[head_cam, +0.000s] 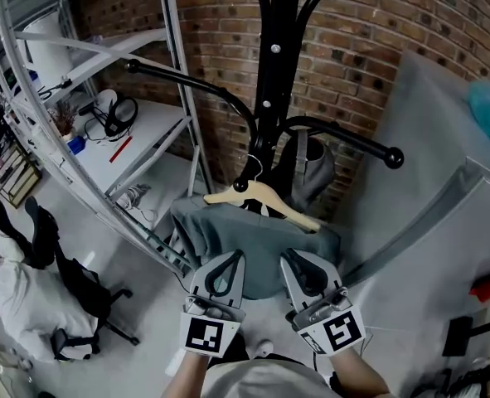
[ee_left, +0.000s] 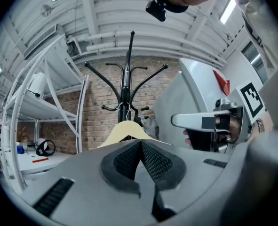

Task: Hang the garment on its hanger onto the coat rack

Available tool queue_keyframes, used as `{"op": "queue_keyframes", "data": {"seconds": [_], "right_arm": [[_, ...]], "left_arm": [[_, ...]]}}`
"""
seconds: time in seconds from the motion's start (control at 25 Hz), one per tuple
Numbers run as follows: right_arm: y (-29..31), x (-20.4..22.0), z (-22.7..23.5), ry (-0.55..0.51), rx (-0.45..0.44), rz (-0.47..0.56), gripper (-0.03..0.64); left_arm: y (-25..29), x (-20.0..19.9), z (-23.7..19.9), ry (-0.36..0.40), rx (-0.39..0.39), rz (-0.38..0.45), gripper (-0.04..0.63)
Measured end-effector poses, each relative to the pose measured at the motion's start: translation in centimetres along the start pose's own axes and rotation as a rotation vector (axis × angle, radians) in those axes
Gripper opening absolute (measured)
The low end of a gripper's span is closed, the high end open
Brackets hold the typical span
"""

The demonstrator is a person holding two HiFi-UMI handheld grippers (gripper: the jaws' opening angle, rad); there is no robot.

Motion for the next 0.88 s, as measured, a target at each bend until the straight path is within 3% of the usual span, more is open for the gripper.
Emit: {"op": "queue_keyframes", "data": {"seconds": [0.2,0.36,0.72,0.88], "right_arm": [[-2.6,1.7,-1.3,0.091,0.006,-0.075,0.024],[-4.4,2.3,-2.4,0.138,-0.05,-0.121,0.023],[-5.6,1.9,-2.2,0.132,-0.064,-0.114,0.023],[-5.4,2.0,-2.5,0.164,-0.13,-0.102,0.023]], "left_arm": [[-1.5,1.5,3.1,-0.005,0.012,-0.023,0.002],[-2.4,1.8,4.8,-0.07,0.035,-0.033,0.002],[-2.9,1.6,5.7,-0.087,0.045,-0.046,0.002],[-3.0,1.7,5.6,-0.079,0.058,-0.059,0.002]]}}
Point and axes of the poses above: the fingertips, and each gripper's own axes: y forward along the fingers, z to its right, x out of its underside, the point moved 7 cm from there along -y, backward along the fingers, and after that the axes turned 9 degrees about x, right-handed, at the moved point
